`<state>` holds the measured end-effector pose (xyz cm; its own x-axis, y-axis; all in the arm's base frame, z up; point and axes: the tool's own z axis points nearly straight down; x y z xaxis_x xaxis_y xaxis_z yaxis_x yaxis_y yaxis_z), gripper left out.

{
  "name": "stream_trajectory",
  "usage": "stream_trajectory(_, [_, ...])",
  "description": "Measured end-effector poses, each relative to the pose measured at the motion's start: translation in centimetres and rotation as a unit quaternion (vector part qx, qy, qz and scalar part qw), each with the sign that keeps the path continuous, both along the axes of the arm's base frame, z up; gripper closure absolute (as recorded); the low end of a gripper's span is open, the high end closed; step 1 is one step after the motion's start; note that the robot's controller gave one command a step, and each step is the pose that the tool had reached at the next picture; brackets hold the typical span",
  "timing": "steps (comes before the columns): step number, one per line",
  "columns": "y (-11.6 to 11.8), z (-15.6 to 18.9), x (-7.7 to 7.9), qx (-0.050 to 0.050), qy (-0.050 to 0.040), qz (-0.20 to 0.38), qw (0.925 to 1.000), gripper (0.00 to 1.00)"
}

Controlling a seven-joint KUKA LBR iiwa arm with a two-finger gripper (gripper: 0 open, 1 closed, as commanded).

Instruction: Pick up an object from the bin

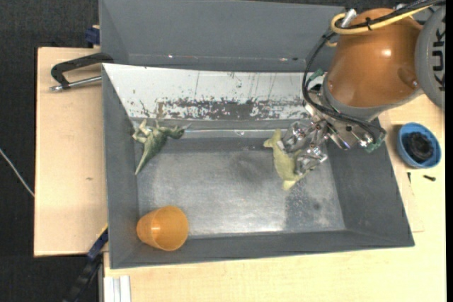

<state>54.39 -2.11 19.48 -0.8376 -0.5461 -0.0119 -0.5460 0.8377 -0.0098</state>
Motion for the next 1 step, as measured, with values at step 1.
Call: stream_trajectory(1, [0.11, 6.7, 1.35, -0.001, 0.0015, 0.196, 0.9806, 1.0])
